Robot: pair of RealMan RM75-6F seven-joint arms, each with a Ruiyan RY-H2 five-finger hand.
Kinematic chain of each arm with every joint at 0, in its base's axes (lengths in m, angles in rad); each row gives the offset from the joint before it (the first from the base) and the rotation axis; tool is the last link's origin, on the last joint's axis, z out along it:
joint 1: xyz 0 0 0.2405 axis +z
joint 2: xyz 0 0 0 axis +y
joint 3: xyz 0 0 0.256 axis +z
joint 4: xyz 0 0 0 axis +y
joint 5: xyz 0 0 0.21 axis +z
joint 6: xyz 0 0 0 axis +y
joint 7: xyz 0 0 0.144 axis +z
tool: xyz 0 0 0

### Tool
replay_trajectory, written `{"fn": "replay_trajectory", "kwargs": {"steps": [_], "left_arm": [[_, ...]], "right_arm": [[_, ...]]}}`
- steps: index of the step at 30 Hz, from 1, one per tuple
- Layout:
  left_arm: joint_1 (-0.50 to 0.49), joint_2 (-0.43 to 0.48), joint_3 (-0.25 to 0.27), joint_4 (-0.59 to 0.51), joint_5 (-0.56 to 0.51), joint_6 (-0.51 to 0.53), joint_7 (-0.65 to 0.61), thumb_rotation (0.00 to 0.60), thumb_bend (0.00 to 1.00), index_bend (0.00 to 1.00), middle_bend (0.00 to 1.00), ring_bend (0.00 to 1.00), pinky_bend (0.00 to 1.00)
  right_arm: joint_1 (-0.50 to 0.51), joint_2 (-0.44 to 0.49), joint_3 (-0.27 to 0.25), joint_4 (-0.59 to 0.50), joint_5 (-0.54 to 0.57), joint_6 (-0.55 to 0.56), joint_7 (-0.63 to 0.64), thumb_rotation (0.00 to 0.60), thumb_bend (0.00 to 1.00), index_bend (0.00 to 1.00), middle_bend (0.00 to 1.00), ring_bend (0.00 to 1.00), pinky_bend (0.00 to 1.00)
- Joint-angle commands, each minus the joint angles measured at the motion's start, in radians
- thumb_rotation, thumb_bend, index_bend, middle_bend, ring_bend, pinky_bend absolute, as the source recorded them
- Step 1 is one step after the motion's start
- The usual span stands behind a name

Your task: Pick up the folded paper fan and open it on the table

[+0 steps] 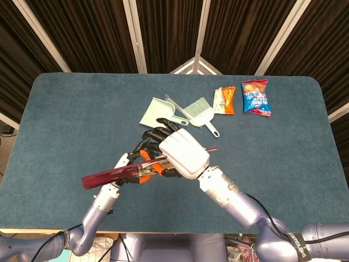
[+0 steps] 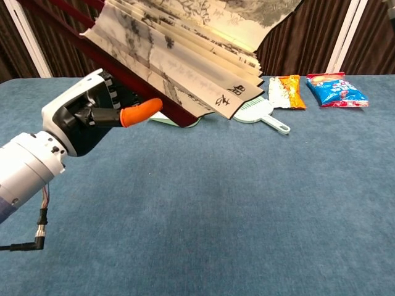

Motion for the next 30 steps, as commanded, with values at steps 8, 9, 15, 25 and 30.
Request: {"fn": "replay_trajectory", "kwargs": {"steps": [8,9,15,25,30], "left_arm": [[-0.001,-0.003,-0.011,0.007,-0.011,0.004,0.016,0.600,0.48,0.57,0.35,0.00,0.07],[0.000,-0.002,-0.012,0.007,-0.013,0.006,0.017,0.600,0.50,0.58,0.36,0.00,0.07],[0.011,0.020,-0.035,0.017,-0.038,0.018,0.038,0.600,0.54,0.70,0.45,0.05,0.09],[0.022,0.042,-0.059,0.021,-0.054,0.042,0.070,0.600,0.54,0.77,0.50,0.07,0.09],[0.035,0.079,-0.078,0.039,-0.066,0.062,0.070,0.600,0.53,0.78,0.51,0.07,0.09]], "right_arm": [[-0.023,0.032,-0.001,-0.004,-0.011,-0.006,0.029,0.600,0.46,0.88,0.31,0.28,0.14],[-0.026,0.036,0.000,-0.004,-0.011,-0.005,0.033,0.600,0.46,0.88,0.31,0.28,0.14],[-0.060,0.060,-0.007,-0.005,-0.025,-0.009,0.089,0.600,0.46,0.88,0.31,0.28,0.14],[-0.096,0.094,-0.023,0.026,-0.068,-0.038,0.149,0.600,0.46,0.88,0.31,0.28,0.14],[-0.125,0.110,-0.034,0.054,-0.086,-0.039,0.189,0.600,0.46,0.88,0.31,0.28,0.14]]}}
